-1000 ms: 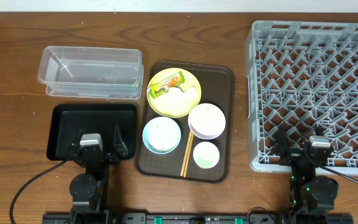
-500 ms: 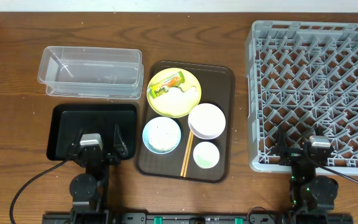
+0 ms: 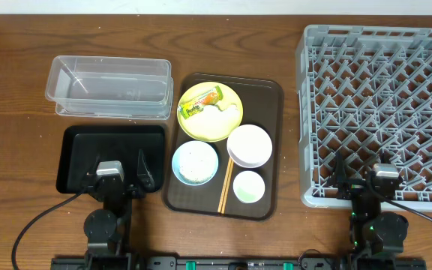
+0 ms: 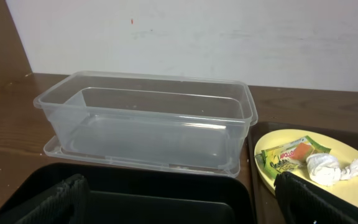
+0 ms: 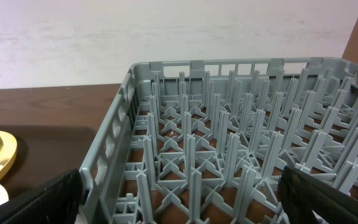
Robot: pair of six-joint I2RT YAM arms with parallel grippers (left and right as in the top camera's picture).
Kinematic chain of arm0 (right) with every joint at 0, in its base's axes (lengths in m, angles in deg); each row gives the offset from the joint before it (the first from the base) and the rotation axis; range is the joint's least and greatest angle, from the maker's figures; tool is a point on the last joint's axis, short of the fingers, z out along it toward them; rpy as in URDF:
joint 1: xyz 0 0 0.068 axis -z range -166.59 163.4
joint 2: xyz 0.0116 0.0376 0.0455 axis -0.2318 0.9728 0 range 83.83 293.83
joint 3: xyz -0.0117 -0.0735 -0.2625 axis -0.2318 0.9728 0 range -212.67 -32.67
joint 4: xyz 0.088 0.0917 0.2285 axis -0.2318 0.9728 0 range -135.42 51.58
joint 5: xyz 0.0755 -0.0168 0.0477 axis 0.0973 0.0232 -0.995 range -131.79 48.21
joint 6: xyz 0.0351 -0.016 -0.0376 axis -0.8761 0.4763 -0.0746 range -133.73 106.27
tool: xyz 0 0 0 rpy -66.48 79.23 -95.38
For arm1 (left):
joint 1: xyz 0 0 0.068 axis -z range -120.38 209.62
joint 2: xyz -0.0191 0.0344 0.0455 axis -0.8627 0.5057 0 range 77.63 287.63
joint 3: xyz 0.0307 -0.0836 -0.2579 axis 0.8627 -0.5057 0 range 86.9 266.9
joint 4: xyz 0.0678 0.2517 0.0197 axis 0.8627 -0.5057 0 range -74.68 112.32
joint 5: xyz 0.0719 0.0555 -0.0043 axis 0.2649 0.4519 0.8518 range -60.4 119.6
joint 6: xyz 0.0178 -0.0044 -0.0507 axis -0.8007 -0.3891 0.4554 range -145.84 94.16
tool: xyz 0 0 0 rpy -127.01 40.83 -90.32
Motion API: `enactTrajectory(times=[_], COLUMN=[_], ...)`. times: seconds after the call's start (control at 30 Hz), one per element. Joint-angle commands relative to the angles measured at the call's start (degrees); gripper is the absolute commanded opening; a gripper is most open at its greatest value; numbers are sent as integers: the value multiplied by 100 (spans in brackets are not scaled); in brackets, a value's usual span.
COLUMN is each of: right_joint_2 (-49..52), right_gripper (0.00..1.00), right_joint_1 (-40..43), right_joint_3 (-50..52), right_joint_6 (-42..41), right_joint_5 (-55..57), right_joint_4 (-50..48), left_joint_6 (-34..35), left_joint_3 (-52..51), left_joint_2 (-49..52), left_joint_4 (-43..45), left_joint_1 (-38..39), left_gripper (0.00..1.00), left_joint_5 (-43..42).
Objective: Sort waste into correct bins and load items into the dishwasher rack
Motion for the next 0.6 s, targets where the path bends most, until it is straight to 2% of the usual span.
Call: enactTrajectory(times=[0.0,0.2,0.37,0.57], right_joint_2=[-7,-2,28,741], right_gripper=[99,99,99,99], right_joint_1=[-59,-59,-59,-57], right_joint_3=[20,-7,-258,-863], right_joint_6=[-146,-962,-964,-678], right_joint_5=[44,42,166,341], right_joint_4=[0,0,2,4], left_joint_6=[-72,354,868,879], left_joint_3=[-98,-98,-11,492], left_joint_2=[-35,9,275,1082], left_joint_4=[-243,-245,-251,-334], left_joint_1=[-24,-24,-24,-24], left_gripper=[98,98,98,98], left_joint_5=[70,90,87,85])
